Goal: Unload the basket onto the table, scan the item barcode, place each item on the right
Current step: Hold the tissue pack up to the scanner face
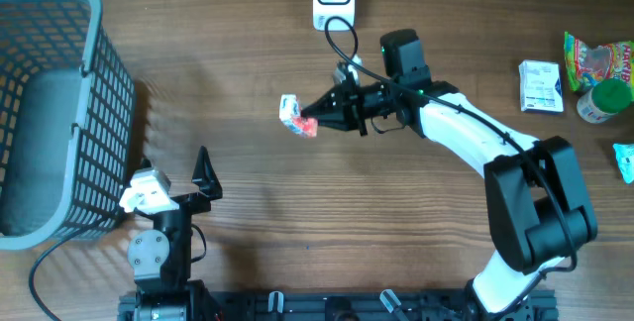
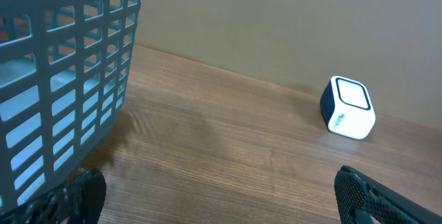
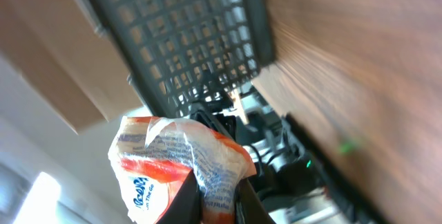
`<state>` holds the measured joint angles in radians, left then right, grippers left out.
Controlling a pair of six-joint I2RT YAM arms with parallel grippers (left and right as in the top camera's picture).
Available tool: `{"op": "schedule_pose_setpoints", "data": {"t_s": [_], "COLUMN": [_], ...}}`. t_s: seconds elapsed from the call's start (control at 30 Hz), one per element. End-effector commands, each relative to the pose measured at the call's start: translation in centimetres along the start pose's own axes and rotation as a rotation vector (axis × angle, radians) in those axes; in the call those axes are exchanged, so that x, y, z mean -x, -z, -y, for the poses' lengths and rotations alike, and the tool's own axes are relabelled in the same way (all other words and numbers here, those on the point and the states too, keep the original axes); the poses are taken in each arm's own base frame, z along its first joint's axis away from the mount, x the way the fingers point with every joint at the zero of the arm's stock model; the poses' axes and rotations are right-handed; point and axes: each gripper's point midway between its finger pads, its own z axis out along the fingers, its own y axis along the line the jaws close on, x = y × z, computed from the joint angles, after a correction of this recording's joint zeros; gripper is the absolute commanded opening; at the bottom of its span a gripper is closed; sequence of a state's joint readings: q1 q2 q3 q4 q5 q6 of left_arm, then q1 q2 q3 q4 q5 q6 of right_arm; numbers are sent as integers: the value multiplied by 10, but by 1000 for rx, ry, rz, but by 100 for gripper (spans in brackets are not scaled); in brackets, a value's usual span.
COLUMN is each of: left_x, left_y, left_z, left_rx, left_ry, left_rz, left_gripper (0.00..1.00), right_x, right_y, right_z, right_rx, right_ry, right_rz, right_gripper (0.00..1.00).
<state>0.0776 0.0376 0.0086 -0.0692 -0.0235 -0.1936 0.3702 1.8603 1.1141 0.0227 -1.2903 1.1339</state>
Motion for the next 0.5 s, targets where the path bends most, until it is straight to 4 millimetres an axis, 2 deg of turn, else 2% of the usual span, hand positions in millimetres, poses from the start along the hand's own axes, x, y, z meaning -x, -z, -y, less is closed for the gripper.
{"op": "schedule_pose_setpoints", "data": {"t_s": [0.0, 0.1, 0.23, 0.3, 0.4, 0.47], "left_x": [-2, -2, -2, -2, -2, -2], "left_y": [0, 0, 0, 0, 0, 0], "left_z": [2, 2, 2, 2, 2, 2], "left_rx": [-13, -13, -13, -13, -13, -13], "left_ry": [5, 5, 5, 5, 5, 5], "left_rz": [-6, -6, -6, -6, -6, -6], "left_gripper": [100, 100, 100, 100, 100, 100], "right_x": [-12, -14, -8, 11, 53, 71], "right_y": [8, 20, 40, 56, 94, 114], "right_z": [-59, -107, -143, -148, -138, -135], "right_rx": [75, 116, 94, 21, -170, -293], "right_ry": [343, 538, 686, 706, 712, 772], "right_rz": [19, 142, 369, 552, 889, 1041], "right_gripper": [5, 5, 4, 5, 5, 5]}}
